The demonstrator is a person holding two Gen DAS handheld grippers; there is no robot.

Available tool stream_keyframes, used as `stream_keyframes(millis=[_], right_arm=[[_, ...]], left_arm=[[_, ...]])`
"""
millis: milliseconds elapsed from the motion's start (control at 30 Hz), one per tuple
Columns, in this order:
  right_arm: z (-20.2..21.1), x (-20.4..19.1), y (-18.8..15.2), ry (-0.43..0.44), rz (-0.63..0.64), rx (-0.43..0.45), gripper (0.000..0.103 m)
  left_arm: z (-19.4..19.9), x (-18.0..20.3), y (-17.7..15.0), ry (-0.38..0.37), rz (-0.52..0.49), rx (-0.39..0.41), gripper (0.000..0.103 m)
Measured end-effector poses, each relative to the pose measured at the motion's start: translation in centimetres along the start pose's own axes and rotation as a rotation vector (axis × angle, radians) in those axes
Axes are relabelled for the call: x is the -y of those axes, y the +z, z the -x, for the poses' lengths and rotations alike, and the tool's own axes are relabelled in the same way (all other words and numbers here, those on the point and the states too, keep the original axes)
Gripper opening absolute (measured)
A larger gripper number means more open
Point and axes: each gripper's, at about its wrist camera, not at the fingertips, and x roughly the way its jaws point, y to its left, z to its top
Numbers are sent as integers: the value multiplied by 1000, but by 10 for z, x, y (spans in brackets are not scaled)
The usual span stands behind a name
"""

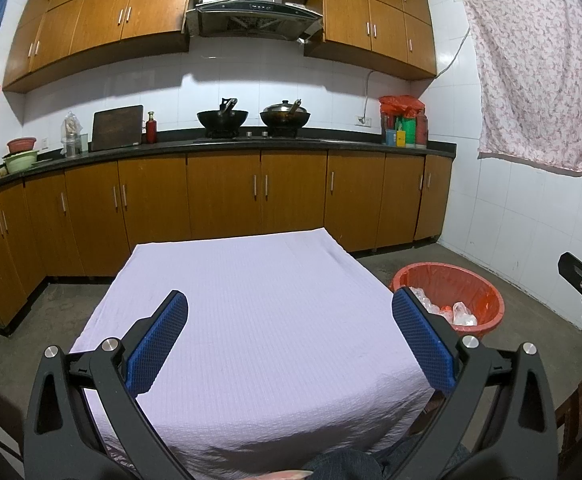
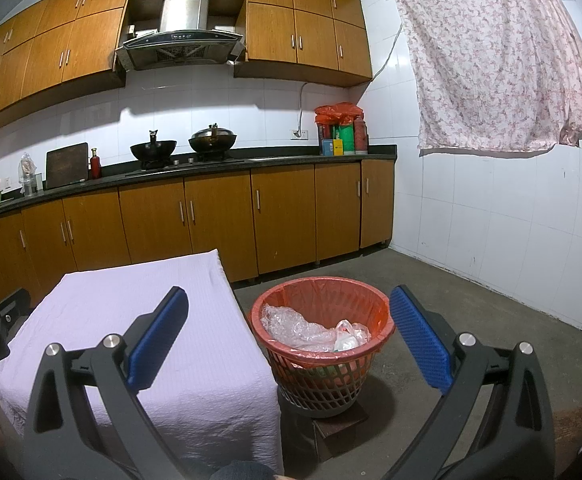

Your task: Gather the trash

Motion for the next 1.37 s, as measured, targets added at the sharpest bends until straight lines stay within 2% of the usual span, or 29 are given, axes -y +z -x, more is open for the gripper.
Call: stream_keyframes(millis=[1367], right_arm=[[0,1,0,0,-3,1,99]], left_arm=[[0,-5,-5,-2,-3,-10,101]])
